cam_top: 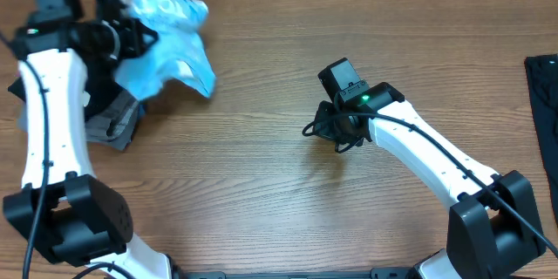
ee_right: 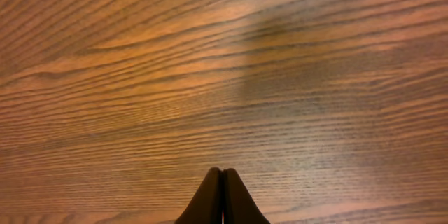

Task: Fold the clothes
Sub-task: 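Carry the blue bundle left and place it on the grey clothes stack, then press and adjust the blue bundle on the stack with the left gripper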

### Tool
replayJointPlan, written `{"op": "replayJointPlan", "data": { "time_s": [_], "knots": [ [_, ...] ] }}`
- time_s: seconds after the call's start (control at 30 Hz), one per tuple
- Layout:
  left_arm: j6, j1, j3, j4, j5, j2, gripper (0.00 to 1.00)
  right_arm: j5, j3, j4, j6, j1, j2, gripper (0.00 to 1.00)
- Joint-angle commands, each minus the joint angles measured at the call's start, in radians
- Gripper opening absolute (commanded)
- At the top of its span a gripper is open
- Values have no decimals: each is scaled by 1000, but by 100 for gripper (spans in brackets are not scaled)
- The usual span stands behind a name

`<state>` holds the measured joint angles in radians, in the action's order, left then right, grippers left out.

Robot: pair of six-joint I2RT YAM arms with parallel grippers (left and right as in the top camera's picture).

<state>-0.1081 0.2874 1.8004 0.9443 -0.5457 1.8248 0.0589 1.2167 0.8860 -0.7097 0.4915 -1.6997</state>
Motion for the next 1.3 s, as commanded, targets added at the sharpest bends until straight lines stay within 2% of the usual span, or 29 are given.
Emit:
{"op": "replayJointPlan", "data": {
  "time_s": [0.0,0.3,0.47,0.53,0.6,0.7,0.87,0.9,0.93,1.03,1.07,1.1,1.13,1.17,1.2,1.23,1.27],
  "knots": [
    [-3,101,55,-29,14,-26,4,-17,3,6,3,-2,11,4],
    [21,296,54,-21,27,81,4,-16,3,21,2,-2,11,4],
    [24,353,54,17,177,190,6,-5,3,50,-2,-2,11,4],
    [45,378,54,19,196,218,14,-6,3,74,-1,-2,11,4],
    [48,406,54,26,232,229,27,-6,3,94,-2,-2,11,4],
    [106,454,61,38,315,215,36,-6,3,113,-1,-2,11,4],
    [157,540,106,86,299,158,41,-6,3,113,-1,-2,11,4],
    [166,555,116,96,284,143,49,-6,3,111,-1,-2,11,4],
    [181,569,127,103,261,124,64,-6,3,108,0,-2,11,4],
    [183,587,143,124,201,69,68,-6,3,97,2,-2,11,4],
    [183,587,144,128,199,50,79,-6,3,92,3,-2,11,4],
    [183,586,144,133,196,32,81,-6,3,89,2,-2,11,4],
    [181,582,144,140,192,16,80,-6,3,87,2,-2,11,4],
    [167,575,144,148,183,2,72,-6,3,86,3,-2,11,4],
    [144,565,144,158,173,-9,57,-7,3,85,2,-2,11,4],
    [124,553,144,168,159,-14,36,-7,3,84,2,-2,11,4],
    [109,538,143,176,142,-14,27,-7,3,81,3,-2,11,4]
  ]
}}
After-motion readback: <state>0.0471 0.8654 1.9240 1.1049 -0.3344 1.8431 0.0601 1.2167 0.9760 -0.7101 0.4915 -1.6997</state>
